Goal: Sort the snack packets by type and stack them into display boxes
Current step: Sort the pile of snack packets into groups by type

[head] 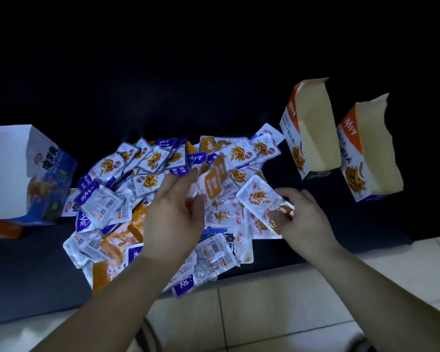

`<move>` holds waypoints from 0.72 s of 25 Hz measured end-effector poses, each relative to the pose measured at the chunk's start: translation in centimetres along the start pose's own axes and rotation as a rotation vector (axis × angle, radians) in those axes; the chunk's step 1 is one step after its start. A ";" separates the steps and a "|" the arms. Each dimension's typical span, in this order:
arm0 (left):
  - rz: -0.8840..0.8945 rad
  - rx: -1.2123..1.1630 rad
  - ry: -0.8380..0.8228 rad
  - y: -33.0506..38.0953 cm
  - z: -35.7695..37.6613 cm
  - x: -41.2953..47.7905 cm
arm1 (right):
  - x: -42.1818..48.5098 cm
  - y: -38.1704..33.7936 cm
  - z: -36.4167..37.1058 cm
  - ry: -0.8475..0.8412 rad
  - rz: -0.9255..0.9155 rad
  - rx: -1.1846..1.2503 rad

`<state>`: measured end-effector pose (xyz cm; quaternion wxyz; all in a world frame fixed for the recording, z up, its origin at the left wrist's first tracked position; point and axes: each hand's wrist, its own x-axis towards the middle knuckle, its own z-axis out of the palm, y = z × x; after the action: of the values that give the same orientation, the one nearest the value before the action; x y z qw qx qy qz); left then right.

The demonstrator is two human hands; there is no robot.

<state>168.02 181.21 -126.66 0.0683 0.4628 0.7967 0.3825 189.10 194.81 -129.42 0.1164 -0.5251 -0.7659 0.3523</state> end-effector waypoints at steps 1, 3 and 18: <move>-0.101 -0.130 0.008 0.6 0.2 0.1 | -0.1 -0.1 -0.6 0.027 0.053 0.109; -0.286 -0.418 0.007 2.5 1.0 0.2 | -0.3 0.1 -2.2 0.069 0.091 0.223; -0.690 -0.764 -0.315 13.9 14.9 -2.6 | -4.2 11.2 -10.5 0.299 0.030 0.067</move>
<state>185.88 191.14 -128.34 0.4724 0.1681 0.6867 0.5263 204.73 197.69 -128.44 0.2411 -0.5791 -0.7199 0.2972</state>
